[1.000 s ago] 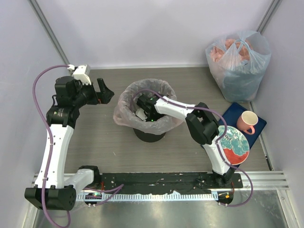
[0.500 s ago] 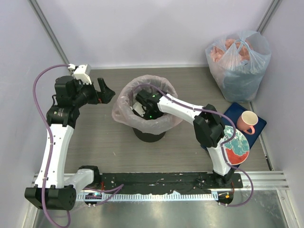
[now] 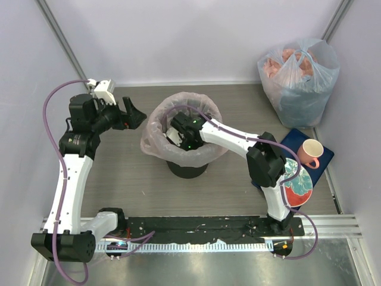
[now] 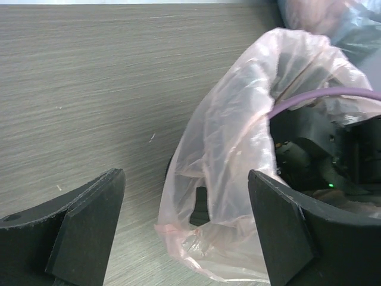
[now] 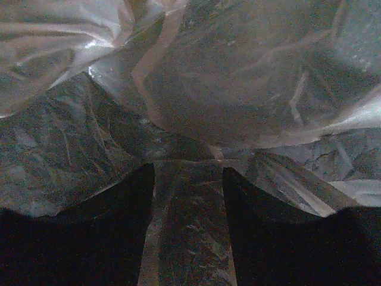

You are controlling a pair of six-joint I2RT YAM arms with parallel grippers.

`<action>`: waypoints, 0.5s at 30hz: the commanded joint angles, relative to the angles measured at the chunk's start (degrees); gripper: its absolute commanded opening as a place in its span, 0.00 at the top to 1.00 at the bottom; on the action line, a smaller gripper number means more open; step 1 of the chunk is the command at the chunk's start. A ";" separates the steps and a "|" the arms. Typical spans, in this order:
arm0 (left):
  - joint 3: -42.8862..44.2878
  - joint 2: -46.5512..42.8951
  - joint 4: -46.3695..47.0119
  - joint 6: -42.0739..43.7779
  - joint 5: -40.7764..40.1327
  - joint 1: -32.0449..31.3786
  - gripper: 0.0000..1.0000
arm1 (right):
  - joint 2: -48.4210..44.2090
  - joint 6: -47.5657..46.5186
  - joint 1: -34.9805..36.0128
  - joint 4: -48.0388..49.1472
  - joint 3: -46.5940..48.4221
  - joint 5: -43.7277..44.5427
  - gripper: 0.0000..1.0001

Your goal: Put the trash bags into the trash bin

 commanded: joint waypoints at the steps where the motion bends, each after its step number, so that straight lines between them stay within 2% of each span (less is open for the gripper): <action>1: -0.16 -0.79 4.30 -0.75 6.90 0.33 0.14 | -2.80 -0.53 0.25 2.67 -2.65 1.12 0.47; 8: -3.14 -0.79 3.95 0.13 9.64 -0.11 0.23 | -4.55 0.52 0.25 4.78 -1.42 1.20 0.62; 15: -4.38 0.44 -0.36 5.93 5.70 -3.44 0.28 | -7.10 2.19 0.42 6.89 -0.98 0.23 0.82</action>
